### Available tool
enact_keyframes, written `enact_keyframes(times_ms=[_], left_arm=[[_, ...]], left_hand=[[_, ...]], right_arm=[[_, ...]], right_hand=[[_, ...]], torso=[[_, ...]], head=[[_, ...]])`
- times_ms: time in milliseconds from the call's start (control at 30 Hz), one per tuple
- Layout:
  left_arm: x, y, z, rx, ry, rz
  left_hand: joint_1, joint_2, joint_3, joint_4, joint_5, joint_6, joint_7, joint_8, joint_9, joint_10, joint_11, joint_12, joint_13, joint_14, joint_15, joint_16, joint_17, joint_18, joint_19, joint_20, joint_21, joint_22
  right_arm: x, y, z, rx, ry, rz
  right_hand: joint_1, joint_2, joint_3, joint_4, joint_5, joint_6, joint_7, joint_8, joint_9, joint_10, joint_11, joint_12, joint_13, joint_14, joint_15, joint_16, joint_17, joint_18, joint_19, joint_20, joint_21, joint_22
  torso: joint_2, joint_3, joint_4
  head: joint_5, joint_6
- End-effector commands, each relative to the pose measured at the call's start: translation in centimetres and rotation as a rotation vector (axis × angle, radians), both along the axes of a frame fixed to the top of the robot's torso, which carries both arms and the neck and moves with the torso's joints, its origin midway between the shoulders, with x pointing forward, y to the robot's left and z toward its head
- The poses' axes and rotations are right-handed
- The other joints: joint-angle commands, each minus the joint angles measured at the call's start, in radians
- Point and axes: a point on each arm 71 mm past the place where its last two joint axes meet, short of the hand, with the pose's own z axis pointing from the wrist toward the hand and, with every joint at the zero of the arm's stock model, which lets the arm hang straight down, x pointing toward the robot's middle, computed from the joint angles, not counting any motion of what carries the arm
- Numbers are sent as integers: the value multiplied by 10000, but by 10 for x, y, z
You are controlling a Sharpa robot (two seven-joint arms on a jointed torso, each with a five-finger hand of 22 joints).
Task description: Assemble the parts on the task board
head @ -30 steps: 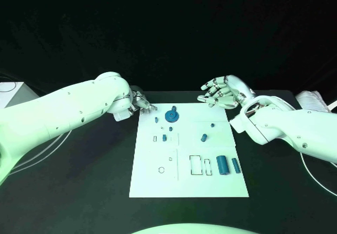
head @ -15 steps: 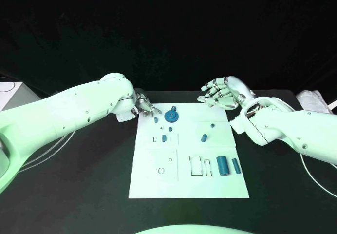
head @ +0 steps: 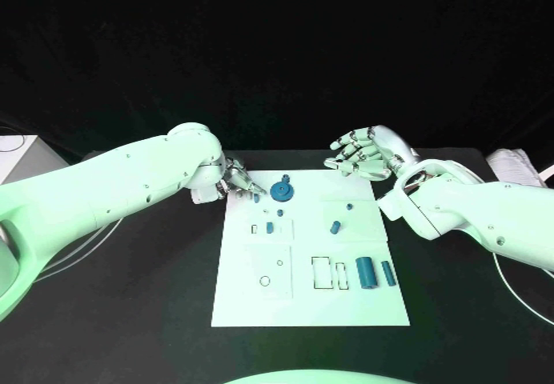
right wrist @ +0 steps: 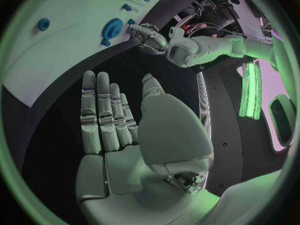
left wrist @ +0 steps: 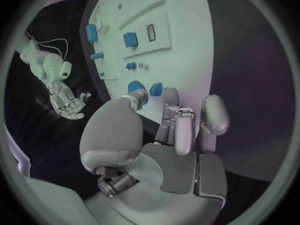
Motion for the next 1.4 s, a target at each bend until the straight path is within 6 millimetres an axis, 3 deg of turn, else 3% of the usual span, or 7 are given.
enact_keyframes(times_ms=[33,233,533,833,1033,1100,1400], left_arm=[[-2,-3,-1,7,274,-261],[-1,-3,-1,-60,165,-200],[-1,-5,0,-483,77,-89],[-1,-5,0,-690,196,-115],[-1,-4,0,-849,224,-20],[-1,-4,0,-932,215,40],[-8,1,1,-1603,370,420]], left_hand=[[115,58,0,-43,-27,90,-23,-63,-19,-28,18,87,20,476,67,8,1286,104,47,24,15,-4],[259,197,55,-43,-16,118,-32,-75,-43,-21,10,119,31,478,62,14,1291,101,54,23,24,15],[879,581,390,-96,10,181,-103,-42,-61,35,-53,231,82,500,11,45,1327,98,66,-9,41,55],[1878,773,1356,-358,1,79,-137,7,-38,-30,-94,202,-60,476,-28,27,1273,101,33,-49,27,63],[2266,705,2671,-908,4,-30,-98,155,75,26,-84,203,-123,478,-27,38,1273,97,38,-56,47,111],[2142,607,3276,-1132,8,-34,-84,265,154,98,-71,235,-112,492,-12,56,1296,90,62,-48,74,155],[1329,282,4653,-1903,61,98,-158,533,312,522,-146,520,181,632,-79,203,1556,11,350,-98,311,536]], right_arm=[[-1,1,1,24,-94,122],[-1,2,0,20,-75,120],[0,2,1,56,-103,101],[0,2,0,55,-71,103],[0,2,0,45,-48,103],[0,2,0,40,-33,105],[1,2,0,50,-86,89]], right_hand=[[79,0,72,-13,69,91,188,-16,-13,96,-6,-54,-17,-75,-9,-53,-16,125,-59,-17,-67,-17],[80,0,72,-13,69,91,189,-17,-14,99,-5,-59,-24,-78,-8,-59,-22,125,-64,-15,-67,-23],[80,0,72,-13,69,91,189,-17,-14,99,-5,-59,-24,-78,-8,-59,-22,125,-64,-15,-67,-23],[96,14,85,-18,92,93,191,-20,-21,122,-2,-84,-70,-81,-3,-96,-61,128,-87,-7,-63,-65],[110,15,93,-21,128,94,192,-22,-25,136,-1,-101,-99,-76,-2,-114,-84,130,-95,-4,-59,-89],[114,14,95,-20,153,92,193,-25,-28,143,-1,-110,-115,-73,0,-125,-97,130,-99,-2,-56,-104],[127,11,104,-20,236,95,194,-28,-36,164,1,-138,-165,-65,2,-156,-135,132,-109,3,-50,-146]], torso=[[8,-1,8],[8,-2,1],[11,0,-5],[7,-3,8],[1,1,-3],[1,5,-7],[-21,10,27]], head=[[-9,-9],[-1,-18],[-14,-26],[-13,-45],[-8,-55],[-1,-56],[28,-81]])
